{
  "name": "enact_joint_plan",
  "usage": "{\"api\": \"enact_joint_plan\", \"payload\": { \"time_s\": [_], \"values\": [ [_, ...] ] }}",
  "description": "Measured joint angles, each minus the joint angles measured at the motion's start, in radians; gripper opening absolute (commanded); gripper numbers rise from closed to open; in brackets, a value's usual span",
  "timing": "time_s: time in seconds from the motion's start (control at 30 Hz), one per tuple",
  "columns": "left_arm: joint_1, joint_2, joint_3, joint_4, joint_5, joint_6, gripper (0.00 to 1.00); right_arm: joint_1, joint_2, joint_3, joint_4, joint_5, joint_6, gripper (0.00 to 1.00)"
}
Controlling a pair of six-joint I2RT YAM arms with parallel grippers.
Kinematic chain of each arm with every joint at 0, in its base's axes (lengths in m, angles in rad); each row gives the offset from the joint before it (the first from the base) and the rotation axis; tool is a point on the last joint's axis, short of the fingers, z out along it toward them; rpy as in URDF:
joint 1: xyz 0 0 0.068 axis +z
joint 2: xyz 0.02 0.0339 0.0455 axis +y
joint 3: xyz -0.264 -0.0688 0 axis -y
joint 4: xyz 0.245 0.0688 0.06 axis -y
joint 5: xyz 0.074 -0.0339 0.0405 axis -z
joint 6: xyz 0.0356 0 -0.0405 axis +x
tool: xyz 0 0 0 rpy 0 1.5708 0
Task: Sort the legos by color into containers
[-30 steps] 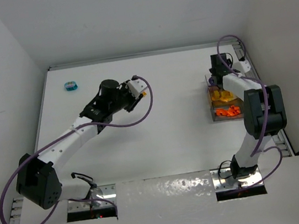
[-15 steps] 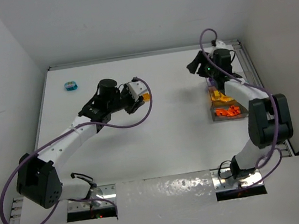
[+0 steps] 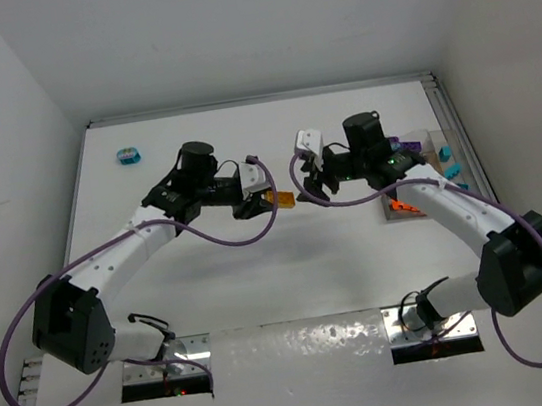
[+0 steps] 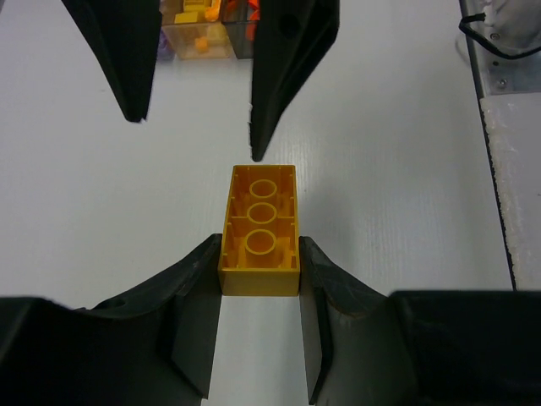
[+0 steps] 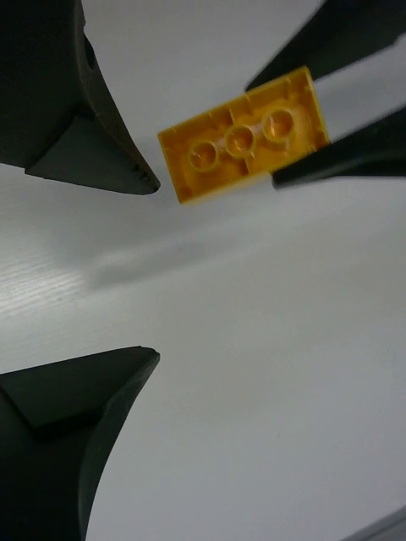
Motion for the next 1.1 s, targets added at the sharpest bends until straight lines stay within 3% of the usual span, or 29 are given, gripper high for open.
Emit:
{"api": "enact_joint_plan", "payload": {
  "time_s": [0.27,0.43,0.53,0.63,0.7,0.73,0.8,0.83,0.87,0.9,0.93,1.0,1.1],
  "values": [
    [0.0,0.019,0.018,-0.03,0.024,0.036,0.0,0.087,-0.001,0.018,-0.166,-0.015,-0.153,0.71],
    [-0.007,0.019,0.024,-0.031,0.032,0.034,0.0,0.125,-0.022,-0.015,-0.077,-0.018,-0.119,0.7],
    [-0.014,0.019,0.028,-0.031,0.036,0.031,0.0,0.137,-0.021,-0.025,-0.025,-0.015,-0.084,0.62],
    [-0.019,0.019,0.032,-0.031,0.038,0.025,0.0,0.152,-0.017,-0.025,0.015,-0.014,-0.056,0.48],
    [-0.019,0.019,0.037,-0.029,0.038,0.023,0.0,0.158,-0.012,-0.025,0.041,-0.014,-0.037,0.29],
    [-0.019,0.019,0.04,-0.026,0.033,0.021,0.0,0.162,-0.011,-0.025,0.044,-0.019,-0.026,0.04],
    [-0.018,0.019,0.042,-0.039,0.037,0.011,0.0,0.163,-0.01,-0.026,0.046,-0.021,-0.027,0.0],
    [-0.018,0.019,0.043,-0.039,0.037,0.003,0.04,0.163,-0.01,-0.027,0.047,-0.021,-0.02,0.0],
    [-0.018,0.019,0.043,-0.035,0.03,-0.002,0.55,0.163,-0.01,-0.03,0.053,-0.019,-0.013,0.0],
    [-0.018,0.019,0.043,-0.029,0.02,-0.021,0.56,0.164,-0.01,-0.034,0.064,-0.011,0.005,0.0],
    [-0.019,0.019,0.043,-0.009,-0.002,-0.056,0.99,0.164,-0.01,-0.037,0.081,0.01,0.031,0.0],
    [-0.021,0.019,0.045,0.044,-0.078,-0.142,1.0,0.163,-0.01,-0.04,0.103,0.087,0.095,0.0],
    [-0.02,0.03,0.071,0.091,-0.311,-0.309,1.0,0.148,-0.01,-0.043,0.117,0.249,0.196,0.0]
  ]
}}
